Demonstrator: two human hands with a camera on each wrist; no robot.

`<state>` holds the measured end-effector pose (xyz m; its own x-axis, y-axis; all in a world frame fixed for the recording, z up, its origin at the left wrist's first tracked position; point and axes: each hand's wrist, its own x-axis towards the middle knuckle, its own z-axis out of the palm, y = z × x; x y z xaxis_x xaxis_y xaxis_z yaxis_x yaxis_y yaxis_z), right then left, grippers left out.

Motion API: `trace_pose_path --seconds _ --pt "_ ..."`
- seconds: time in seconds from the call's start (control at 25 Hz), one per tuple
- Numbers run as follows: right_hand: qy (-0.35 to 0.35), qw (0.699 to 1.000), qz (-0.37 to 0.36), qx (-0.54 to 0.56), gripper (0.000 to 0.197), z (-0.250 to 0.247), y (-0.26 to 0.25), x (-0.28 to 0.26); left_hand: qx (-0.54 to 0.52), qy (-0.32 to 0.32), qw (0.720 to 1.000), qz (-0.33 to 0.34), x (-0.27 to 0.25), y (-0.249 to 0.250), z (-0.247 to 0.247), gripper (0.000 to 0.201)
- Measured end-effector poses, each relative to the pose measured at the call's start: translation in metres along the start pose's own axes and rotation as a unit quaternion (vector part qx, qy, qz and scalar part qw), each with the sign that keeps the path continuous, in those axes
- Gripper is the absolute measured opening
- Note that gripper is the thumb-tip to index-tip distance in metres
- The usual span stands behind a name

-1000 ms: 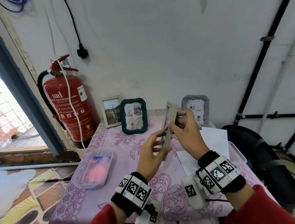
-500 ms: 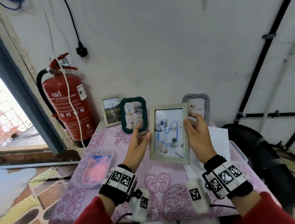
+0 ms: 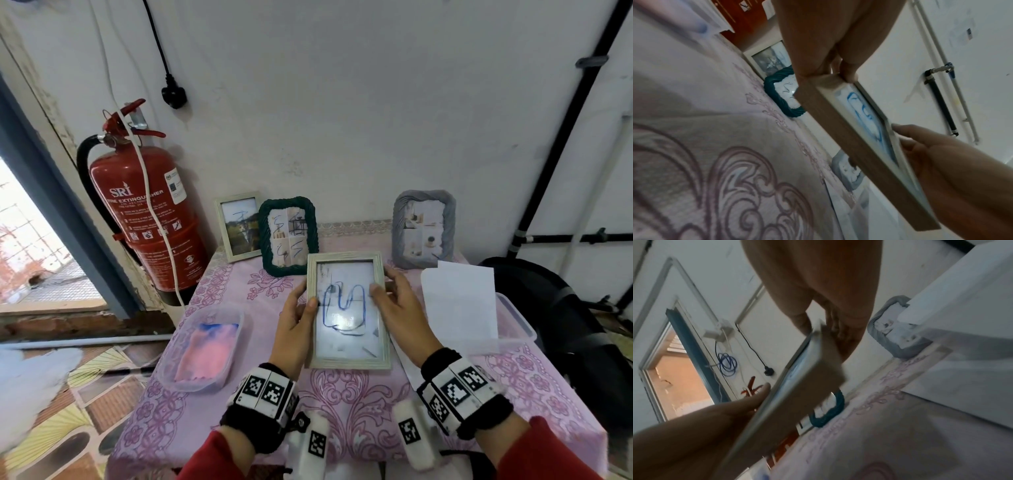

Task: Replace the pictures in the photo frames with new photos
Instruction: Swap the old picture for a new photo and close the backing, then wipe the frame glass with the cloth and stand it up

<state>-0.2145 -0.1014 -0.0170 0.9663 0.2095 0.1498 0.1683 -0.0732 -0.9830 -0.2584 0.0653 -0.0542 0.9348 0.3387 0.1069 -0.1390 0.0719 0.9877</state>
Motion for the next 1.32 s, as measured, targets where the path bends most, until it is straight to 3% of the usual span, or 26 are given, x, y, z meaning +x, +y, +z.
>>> trace_pose_path --seconds 0.24,0.44,0.52,0.68,0.88,1.0,1.12,1.24,1.32 --pt "-0.110 0.988 0.042 -0.097 0.065 -0.006 0.037 -0.003 0.036 0.037 0.997 -0.059 0.005 -0.022 -0.011 0.038" --pt "-0.145 0.965 0.031 -0.218 0.061 -0.006 0.047 0.001 0.149 -0.062 0.979 -0.124 0.004 -0.031 -0.019 0.053" --pt "-0.146 0.962 0.036 -0.229 0.057 -0.006 0.051 0.005 0.218 -0.086 0.964 -0.129 0.008 -0.033 -0.024 0.061" --pt "-0.168 0.948 0.080 -0.259 0.062 -0.010 0.056 0.012 0.420 -0.070 0.895 -0.130 0.015 -0.036 -0.035 0.064" --pt "-0.183 0.945 0.098 -0.254 0.080 -0.015 0.059 0.015 0.386 -0.063 0.911 -0.131 0.011 -0.025 -0.033 0.061" --pt "-0.193 0.941 0.091 -0.262 0.084 -0.015 0.059 0.016 0.350 -0.030 0.933 -0.079 0.010 0.002 -0.043 0.046" --pt "-0.198 0.940 0.092 -0.261 0.087 -0.016 0.060 0.016 0.351 -0.001 0.936 -0.027 0.014 0.034 -0.075 0.029" --pt "-0.200 0.939 0.095 -0.263 0.086 -0.017 0.061 0.017 0.430 0.017 0.902 -0.042 0.018 0.055 -0.124 0.022" --pt "-0.200 0.940 0.095 -0.260 0.084 -0.017 0.060 0.017 0.521 -0.022 0.847 -0.102 0.016 0.054 -0.154 0.026"
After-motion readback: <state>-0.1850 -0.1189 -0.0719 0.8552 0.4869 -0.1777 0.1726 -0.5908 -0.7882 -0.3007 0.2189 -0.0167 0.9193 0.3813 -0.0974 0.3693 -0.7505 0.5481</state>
